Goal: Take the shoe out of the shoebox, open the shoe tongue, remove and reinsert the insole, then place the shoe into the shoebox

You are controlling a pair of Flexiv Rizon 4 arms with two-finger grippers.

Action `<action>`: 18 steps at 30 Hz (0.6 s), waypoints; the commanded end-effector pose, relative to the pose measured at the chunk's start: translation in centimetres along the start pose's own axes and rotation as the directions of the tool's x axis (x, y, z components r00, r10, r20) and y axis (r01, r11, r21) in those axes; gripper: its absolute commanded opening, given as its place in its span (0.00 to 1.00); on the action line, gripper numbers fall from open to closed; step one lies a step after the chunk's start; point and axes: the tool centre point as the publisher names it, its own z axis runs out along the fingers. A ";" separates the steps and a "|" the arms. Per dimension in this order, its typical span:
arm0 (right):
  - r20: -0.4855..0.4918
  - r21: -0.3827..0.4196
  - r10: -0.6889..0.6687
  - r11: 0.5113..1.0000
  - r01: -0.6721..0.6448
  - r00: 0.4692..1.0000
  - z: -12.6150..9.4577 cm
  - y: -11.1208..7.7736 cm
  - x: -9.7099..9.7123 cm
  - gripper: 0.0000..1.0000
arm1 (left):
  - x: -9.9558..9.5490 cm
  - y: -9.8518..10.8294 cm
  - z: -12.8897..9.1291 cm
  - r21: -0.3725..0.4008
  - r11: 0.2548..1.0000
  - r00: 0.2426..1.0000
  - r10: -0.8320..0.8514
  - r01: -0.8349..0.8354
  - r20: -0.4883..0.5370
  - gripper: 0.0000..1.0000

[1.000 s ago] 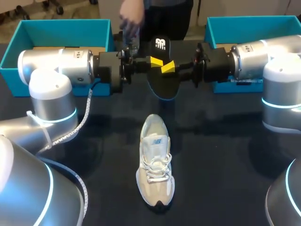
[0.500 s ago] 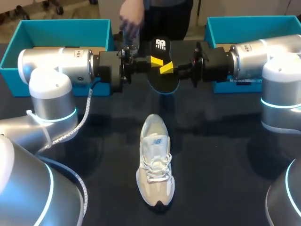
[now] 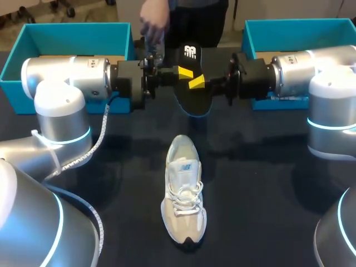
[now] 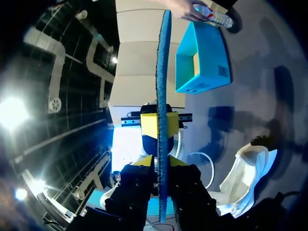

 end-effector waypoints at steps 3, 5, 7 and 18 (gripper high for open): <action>-0.007 -0.011 -0.001 1.000 0.001 1.000 0.1 0.0 -0.3 0.09 | 0.0 0.0 0.1 0.000 1.000 1.000 0.002 -0.002 0.001 0.00; -0.009 -0.012 -0.013 1.000 0.013 1.000 0.2 0.0 -0.2 0.07 | 0.0 0.0 0.1 0.000 1.000 1.000 0.002 -0.002 0.001 0.00; -0.007 -0.013 -0.018 1.000 0.018 1.000 0.2 0.0 -0.1 0.08 | 0.0 0.0 0.1 0.000 1.000 1.000 0.002 -0.002 0.001 0.00; -0.010 -0.028 -0.020 0.999 0.019 1.000 0.0 0.3 -0.2 0.01 | 0.0 0.0 0.1 0.000 1.000 1.000 0.002 -0.002 0.001 0.00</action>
